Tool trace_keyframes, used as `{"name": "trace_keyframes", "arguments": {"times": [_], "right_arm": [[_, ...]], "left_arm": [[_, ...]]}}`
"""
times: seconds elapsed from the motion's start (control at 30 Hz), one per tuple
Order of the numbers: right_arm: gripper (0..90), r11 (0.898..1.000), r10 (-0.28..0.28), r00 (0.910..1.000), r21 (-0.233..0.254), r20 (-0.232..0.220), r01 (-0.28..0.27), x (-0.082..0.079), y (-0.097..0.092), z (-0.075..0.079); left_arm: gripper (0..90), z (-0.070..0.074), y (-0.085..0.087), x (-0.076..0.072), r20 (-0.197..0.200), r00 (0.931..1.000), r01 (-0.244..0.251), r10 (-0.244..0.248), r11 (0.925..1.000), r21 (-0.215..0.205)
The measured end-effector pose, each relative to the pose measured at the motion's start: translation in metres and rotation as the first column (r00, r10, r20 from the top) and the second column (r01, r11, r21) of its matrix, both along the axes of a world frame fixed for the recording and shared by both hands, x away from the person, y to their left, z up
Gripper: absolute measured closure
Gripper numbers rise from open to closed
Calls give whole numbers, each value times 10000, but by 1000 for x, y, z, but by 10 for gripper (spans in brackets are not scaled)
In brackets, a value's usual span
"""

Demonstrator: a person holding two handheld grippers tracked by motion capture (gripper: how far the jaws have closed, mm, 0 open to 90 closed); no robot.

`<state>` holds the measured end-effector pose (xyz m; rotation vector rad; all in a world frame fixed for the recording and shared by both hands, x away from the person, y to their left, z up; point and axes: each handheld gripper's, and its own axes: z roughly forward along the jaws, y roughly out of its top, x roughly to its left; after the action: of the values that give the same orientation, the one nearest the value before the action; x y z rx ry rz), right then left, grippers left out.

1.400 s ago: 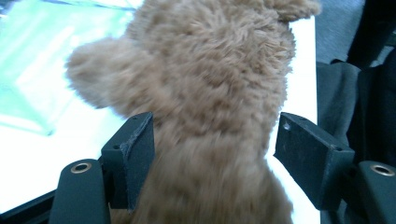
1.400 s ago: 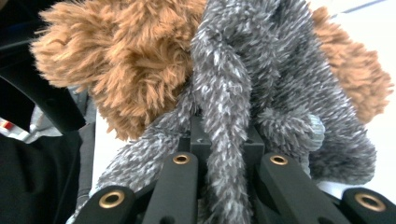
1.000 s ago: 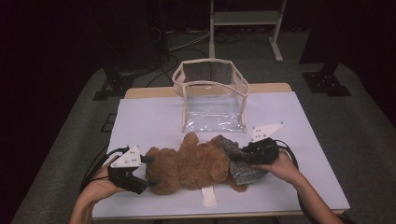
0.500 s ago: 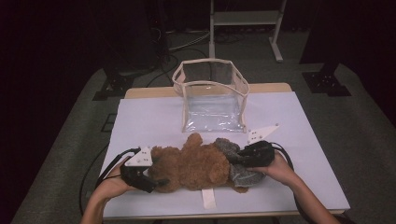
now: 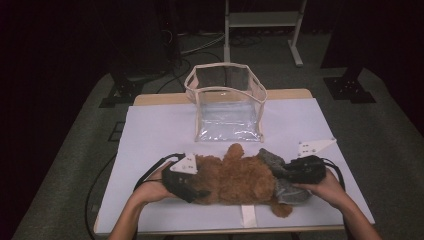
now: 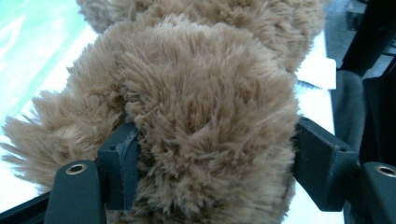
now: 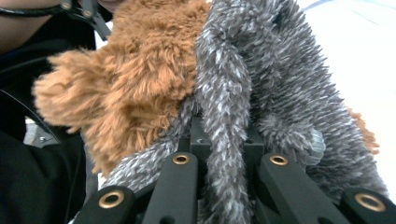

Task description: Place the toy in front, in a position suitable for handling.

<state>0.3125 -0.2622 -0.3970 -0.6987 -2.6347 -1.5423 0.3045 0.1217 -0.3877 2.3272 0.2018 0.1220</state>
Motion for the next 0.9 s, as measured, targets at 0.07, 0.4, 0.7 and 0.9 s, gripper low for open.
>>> {"name": "trace_keyframes", "arguments": {"times": [0.07,0.4,0.7,0.9], "right_arm": [[805,9993,-369,9993,-2,-41,369,-5,-19,-2],[797,9904,-1197,9927,-674,126,1203,-10,-48,-12],[789,9373,-2969,9536,-1756,500,3010,-16,-107,-15],[791,9253,-3410,9370,-1489,755,3487,-24,-126,-6]], "left_arm": [[257,3,-15,1,-4,9996,288,-288,9996,22],[252,8,-9,0,391,9992,63,-74,9996,272],[240,8,-3,-1,520,9986,7,-13,9999,113],[232,11,-5,0,562,9984,35,-52,9996,295]]}}
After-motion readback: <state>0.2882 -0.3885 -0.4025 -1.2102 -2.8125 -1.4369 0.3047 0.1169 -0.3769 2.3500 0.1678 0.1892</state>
